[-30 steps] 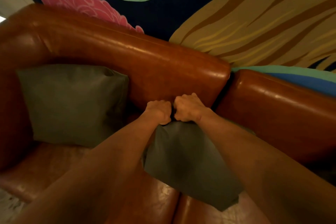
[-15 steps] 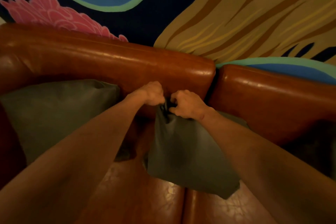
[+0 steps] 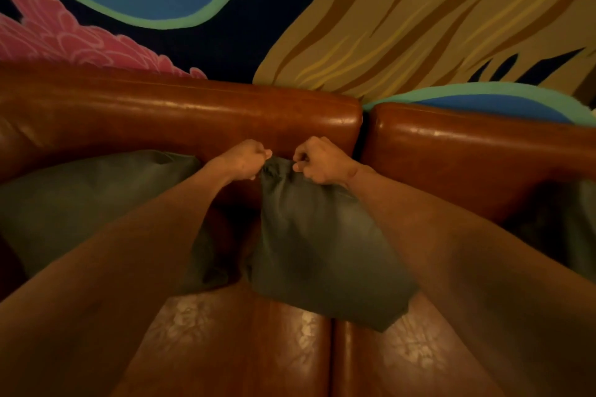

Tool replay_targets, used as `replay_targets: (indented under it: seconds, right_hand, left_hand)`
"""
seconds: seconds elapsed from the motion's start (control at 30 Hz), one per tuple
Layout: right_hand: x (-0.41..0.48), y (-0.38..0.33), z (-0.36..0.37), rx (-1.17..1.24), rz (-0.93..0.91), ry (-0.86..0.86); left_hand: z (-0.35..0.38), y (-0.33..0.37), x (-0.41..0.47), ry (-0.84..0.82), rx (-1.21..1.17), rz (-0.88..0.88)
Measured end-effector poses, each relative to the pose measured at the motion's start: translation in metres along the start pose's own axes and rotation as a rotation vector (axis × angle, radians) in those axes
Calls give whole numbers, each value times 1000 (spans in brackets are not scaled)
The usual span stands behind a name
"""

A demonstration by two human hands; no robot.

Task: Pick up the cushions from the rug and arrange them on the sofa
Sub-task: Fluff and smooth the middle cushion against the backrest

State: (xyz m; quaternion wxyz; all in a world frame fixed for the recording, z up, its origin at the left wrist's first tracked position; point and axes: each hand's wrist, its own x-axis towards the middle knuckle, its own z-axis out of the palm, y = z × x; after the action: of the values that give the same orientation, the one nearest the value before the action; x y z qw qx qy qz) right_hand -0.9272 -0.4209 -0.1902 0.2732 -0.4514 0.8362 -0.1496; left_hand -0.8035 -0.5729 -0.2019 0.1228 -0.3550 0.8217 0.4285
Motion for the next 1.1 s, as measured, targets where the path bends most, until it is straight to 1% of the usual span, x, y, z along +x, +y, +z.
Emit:
replay_targets:
  seconds: [0.1,0.13,0.23,0.37,0.4,0.53,0.6,0.73,0.8,0.87,0.9,0.93,0.97,1.03,1.1]
  right_hand:
    - [-2,8,-3,11,2,26]
    - [-3,11,-3,20,1,39]
    - [-7,15,1,57,11,73]
    - [-16,15,5,182,17,178]
    - [-21,16,6,184,13,178]
    - [-30,24,12,35,-11,140]
    - [-27,26,7,9,-39,149]
    - [-23,21,1,25,-36,148]
    - [-29,22,6,38,-39,168]
    - [-42,31,10,36,-45,199]
    - [-51,40,11,37,-37,214]
    - [-60,52,11,52,-16,229]
    - [-70,66,9,73,21,237]
    - [-90,96,4,89,110,246]
    - [-112,126,-2,89,221,260]
  left_hand:
    - [4,-2,-3,49,-134,127]
    - [5,-2,-4,65,-121,184]
    - [7,-3,-3,127,53,302]
    - [2,-4,2,169,185,413]
    - [0,-3,2,174,220,433]
    - [-6,0,0,148,338,457]
    - [-15,0,-1,102,336,433]
    - [-25,-2,1,41,293,389]
    - [-20,-4,4,61,259,381]
    - [-8,-4,5,135,211,402]
    - [0,1,4,183,228,440]
    - [10,8,4,204,298,500]
    - [22,18,2,193,390,571]
    - [56,47,-3,102,515,709]
    - [96,81,-7,17,575,813]
